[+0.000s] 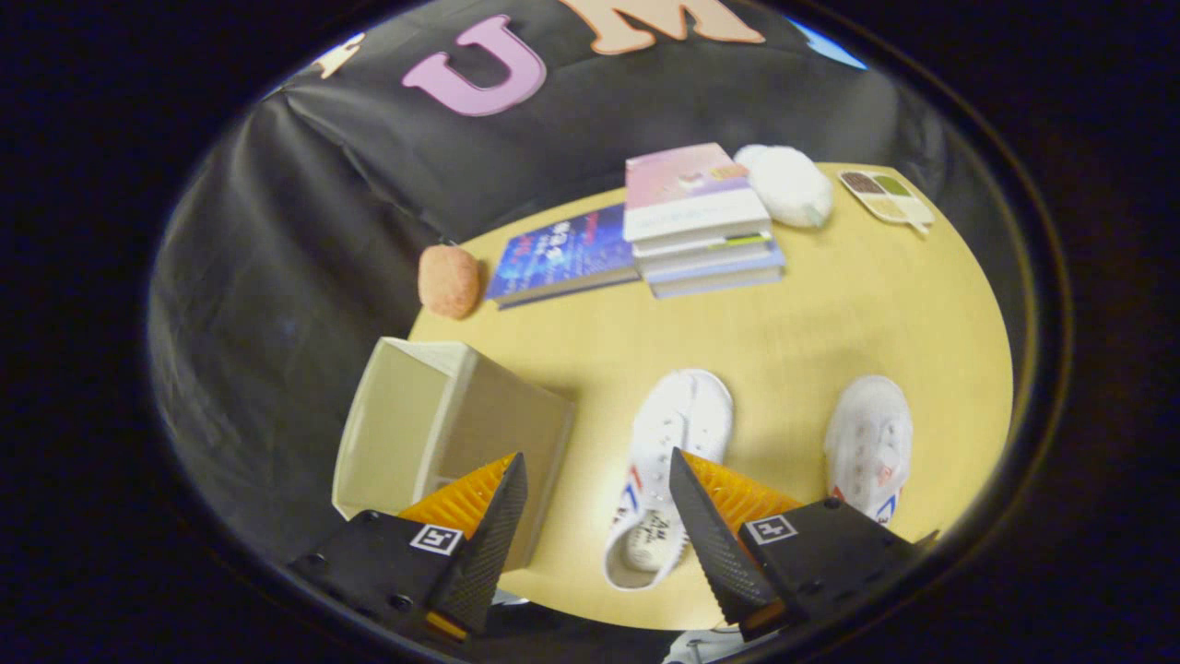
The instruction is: Open the storage box then place both shoes into the box .Put the left shoe in first, then the right shoe, with the right side of both shoes facing outward in a uniform manner.
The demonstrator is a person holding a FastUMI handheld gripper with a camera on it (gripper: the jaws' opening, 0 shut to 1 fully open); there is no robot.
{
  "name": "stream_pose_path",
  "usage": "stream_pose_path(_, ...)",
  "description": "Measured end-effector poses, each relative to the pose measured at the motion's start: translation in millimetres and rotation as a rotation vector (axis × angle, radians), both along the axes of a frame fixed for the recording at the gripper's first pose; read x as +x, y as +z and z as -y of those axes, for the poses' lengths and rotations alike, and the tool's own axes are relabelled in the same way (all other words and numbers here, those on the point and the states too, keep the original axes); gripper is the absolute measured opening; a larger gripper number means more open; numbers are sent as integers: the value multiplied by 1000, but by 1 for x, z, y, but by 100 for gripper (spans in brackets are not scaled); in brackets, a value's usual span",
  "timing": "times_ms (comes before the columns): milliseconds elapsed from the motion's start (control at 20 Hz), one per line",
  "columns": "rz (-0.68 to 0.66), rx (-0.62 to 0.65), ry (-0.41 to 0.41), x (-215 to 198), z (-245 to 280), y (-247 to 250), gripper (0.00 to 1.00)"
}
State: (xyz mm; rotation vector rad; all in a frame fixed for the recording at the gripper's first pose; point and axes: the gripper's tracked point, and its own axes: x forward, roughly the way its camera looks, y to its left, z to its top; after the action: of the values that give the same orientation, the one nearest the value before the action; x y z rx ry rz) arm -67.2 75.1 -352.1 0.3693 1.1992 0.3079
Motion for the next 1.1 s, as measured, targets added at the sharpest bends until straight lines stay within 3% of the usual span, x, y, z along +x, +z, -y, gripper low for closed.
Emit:
stream_pose_path(650,-182,-101,-31,-46,35,-102,96)
stream_pose_path(1100,-253,-70,-45,-45,9,-114,31)
